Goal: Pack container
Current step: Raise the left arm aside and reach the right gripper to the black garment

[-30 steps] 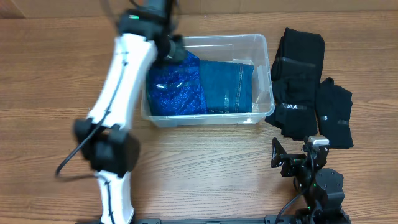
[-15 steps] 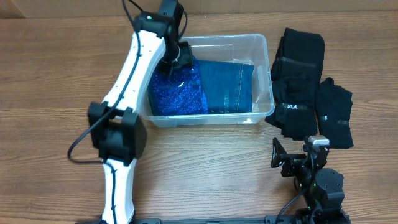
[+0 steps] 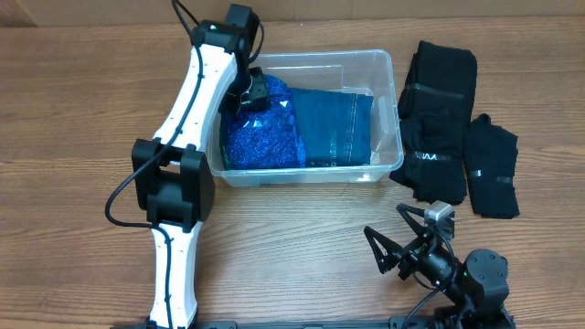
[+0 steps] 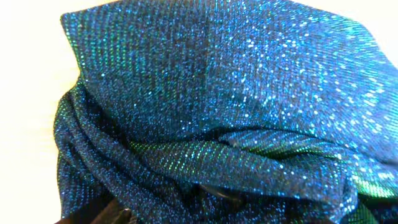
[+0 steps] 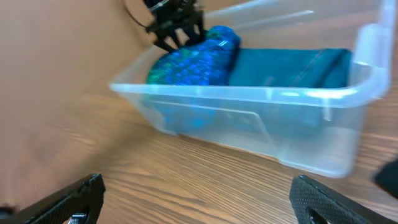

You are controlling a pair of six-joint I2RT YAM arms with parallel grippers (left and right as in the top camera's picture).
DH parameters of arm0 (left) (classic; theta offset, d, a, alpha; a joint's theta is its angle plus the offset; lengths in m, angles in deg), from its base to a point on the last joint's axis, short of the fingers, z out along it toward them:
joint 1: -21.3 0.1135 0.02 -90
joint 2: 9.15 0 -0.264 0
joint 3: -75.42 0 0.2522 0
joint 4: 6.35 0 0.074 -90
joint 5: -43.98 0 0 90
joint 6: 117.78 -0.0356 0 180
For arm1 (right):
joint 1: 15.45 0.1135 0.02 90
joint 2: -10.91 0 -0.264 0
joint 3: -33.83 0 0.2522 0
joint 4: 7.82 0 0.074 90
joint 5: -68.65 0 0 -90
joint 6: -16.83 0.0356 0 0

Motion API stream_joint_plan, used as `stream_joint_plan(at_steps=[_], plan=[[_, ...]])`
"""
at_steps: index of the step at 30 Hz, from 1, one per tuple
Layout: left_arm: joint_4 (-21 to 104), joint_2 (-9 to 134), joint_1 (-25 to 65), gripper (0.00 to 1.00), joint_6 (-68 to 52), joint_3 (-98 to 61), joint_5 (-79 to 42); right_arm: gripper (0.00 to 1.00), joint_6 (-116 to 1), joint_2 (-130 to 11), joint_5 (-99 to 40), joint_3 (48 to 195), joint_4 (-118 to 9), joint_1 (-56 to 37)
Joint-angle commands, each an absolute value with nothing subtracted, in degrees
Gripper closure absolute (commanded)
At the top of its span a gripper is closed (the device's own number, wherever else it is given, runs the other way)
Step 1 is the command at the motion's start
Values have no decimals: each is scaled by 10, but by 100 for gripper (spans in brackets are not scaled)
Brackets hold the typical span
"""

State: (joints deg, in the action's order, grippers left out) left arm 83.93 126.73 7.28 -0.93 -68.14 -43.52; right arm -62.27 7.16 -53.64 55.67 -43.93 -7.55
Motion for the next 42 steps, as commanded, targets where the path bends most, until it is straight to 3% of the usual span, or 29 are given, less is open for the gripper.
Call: stream_joint_plan(at_steps=[1, 3, 6, 7, 15, 18, 25, 34, 39, 41, 42], plan=[[860, 1210, 81, 32, -10, -735, -336, 0, -594, 75, -524, 606, -443, -78], [873, 1155, 92, 23, -23, -769, -335, 0, -594, 62, -433, 665, -485, -78], [897, 1068, 114, 1, -50, -798, -369, 0, -594, 13, -311, 755, -566, -78], [907, 1025, 129, 0, -65, -799, -392, 0, -594, -31, -260, 803, -609, -78], [1042, 862, 224, 0, -122, -798, -530, 0, -606, -356, -254, 1022, -682, -82], [1042, 844, 226, 0, -163, -798, -530, 0, -573, -457, -246, 1078, -689, -144], [1042, 850, 224, 0, -162, -798, -530, 1, -578, -721, -429, 1095, -693, -350], [1042, 850, 224, 0, -162, -798, -530, 3, -594, -921, -440, 1094, -620, -350], [1042, 850, 224, 0, -162, -798, -530, 21, -595, -957, -454, 1094, -590, -347], [1042, 850, 224, 0, -162, -798, -530, 44, -595, -957, -455, 1094, -589, -346], [1042, 850, 224, 0, -162, -798, -530, 48, -595, -957, -454, 1093, -592, -346]])
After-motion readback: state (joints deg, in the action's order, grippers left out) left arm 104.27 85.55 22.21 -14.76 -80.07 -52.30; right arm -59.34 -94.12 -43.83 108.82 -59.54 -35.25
